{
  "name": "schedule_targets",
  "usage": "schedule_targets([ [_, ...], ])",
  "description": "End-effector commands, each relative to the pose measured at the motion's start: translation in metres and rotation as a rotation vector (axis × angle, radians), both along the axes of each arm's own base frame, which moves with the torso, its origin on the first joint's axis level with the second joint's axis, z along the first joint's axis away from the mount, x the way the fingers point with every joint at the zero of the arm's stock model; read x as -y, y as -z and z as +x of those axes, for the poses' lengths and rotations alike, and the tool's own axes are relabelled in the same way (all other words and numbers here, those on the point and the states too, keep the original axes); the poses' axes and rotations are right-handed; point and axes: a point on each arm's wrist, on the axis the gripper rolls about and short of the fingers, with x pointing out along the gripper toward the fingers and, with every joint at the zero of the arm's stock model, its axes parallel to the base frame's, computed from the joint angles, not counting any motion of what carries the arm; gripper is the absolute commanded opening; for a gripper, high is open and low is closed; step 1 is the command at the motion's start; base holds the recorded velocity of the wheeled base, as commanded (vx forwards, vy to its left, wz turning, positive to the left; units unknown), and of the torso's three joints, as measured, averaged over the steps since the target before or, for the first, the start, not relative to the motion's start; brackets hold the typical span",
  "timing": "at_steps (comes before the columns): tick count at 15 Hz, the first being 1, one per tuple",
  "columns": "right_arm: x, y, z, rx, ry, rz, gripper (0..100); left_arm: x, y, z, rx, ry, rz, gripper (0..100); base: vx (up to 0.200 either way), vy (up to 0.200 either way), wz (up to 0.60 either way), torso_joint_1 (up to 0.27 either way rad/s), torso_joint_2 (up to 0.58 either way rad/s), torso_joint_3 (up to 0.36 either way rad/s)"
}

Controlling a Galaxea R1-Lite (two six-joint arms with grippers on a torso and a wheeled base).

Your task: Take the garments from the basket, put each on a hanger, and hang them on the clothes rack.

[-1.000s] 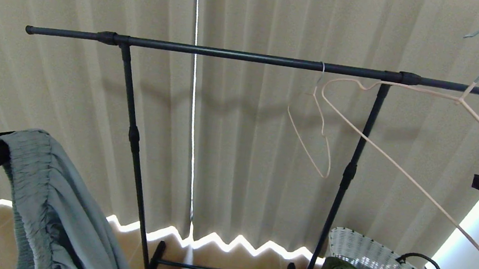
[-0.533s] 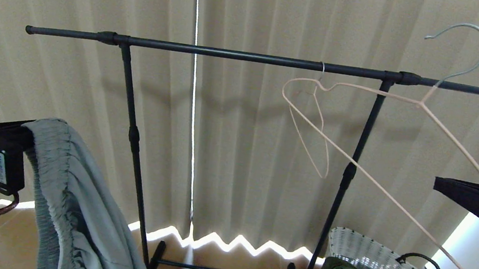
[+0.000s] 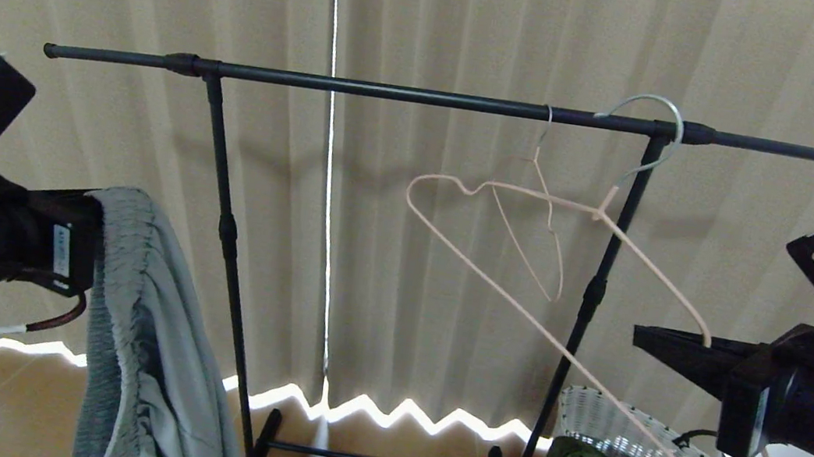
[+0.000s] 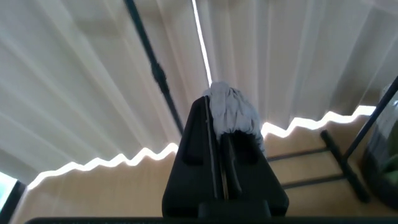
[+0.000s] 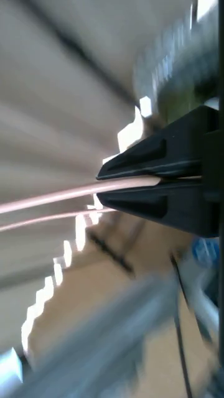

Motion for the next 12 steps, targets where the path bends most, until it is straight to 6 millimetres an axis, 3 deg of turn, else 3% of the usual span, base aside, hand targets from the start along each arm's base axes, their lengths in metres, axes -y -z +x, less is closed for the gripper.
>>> schedule_targets([
  [1,-0.018,0.007,0.004,-0.065,-0.053,0.022,0,0.011,-0.003,0.029,-0.028,-0.006,-0.019,0,0.0,0.0,0.0,0.0,0.0,0.0],
  [5,-0.04,0.011,0.005,-0.073,-0.14,0.091,0,0.034,0.003,0.072,-0.074,-0.102,-0.08,0,0.0,0.0,0.0,0.0,0.0,0.0],
  [12,-0.066,0.01,-0.019,-0.097,-0.287,0.142,0,0.051,0.015,0.106,-0.078,-0.167,-0.092,0,0.0,0.0,0.0,0.0,0.0,0.0],
])
